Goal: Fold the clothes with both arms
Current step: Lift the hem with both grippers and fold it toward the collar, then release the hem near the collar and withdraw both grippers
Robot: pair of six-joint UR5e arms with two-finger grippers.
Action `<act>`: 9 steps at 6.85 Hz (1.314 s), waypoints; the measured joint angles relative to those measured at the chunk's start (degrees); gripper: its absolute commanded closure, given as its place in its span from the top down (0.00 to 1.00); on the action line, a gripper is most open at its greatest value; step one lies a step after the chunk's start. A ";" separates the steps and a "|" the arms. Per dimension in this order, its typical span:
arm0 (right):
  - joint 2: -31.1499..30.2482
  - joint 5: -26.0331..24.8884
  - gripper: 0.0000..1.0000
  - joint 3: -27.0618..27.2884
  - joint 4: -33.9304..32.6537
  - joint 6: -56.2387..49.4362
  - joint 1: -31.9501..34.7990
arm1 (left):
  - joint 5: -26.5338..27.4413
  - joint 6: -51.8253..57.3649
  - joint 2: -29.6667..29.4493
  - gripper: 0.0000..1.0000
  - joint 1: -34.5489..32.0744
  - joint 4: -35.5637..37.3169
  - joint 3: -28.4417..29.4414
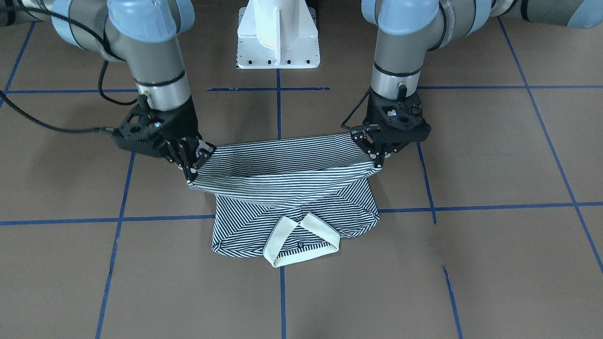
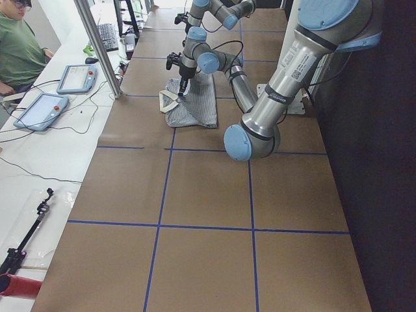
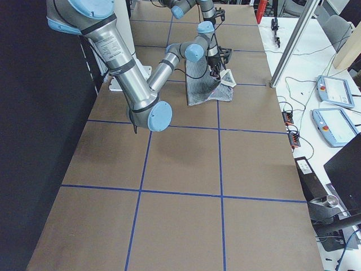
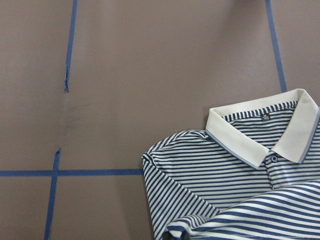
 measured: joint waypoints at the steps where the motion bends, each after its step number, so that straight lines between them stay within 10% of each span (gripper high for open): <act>1: 2.45 -0.15 0.00 -8.77 6.81 -0.21 0.24 | 0.11 0.20 -0.02 0.00 -0.13 -5.15 5.25; 4: 4.66 -0.39 0.00 -22.30 18.49 -0.46 0.35 | 0.17 0.61 0.39 0.00 0.15 -16.83 16.73; 5: 4.46 -0.38 0.68 -23.22 19.02 -0.51 0.34 | 0.17 0.66 0.65 0.64 0.33 -18.31 17.97; 6: 4.12 -0.40 1.00 -23.57 19.16 -0.71 0.32 | 0.16 1.02 1.12 1.00 0.53 -18.96 18.34; 9: 3.00 0.93 1.00 -23.04 19.25 -8.29 2.10 | -0.20 8.77 7.14 1.00 0.44 -25.26 13.15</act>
